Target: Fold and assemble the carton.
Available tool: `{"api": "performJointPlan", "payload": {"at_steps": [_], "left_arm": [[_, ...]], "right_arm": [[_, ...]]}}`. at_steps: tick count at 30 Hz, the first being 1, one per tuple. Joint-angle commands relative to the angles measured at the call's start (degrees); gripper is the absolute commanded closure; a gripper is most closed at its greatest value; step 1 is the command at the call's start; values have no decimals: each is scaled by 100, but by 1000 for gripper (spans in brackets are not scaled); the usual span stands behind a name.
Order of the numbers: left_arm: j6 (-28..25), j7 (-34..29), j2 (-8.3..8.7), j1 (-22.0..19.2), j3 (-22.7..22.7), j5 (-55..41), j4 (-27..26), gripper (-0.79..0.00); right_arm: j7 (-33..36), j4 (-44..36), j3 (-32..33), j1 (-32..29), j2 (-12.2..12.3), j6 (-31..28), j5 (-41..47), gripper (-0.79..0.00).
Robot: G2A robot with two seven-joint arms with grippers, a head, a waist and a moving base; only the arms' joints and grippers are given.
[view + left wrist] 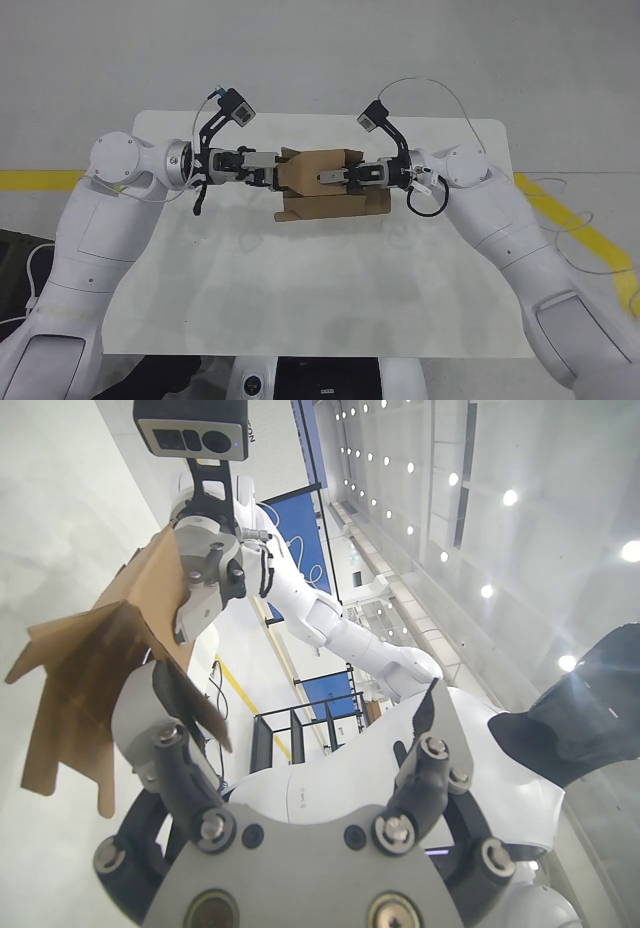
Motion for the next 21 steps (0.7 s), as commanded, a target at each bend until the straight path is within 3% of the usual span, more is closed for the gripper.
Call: {"api": "performJointPlan", "payload": {"at_steps": [1, 21], "left_arm": [[50, 15, -7, -15, 0, -61, -4, -785], [-214, 648, -34, 27, 126, 955, -494, -785]], "right_arm": [[-10, 13, -25, 7, -18, -10, -13, 0], [-74, -9, -90, 72, -162, -74, -20, 0]]}}
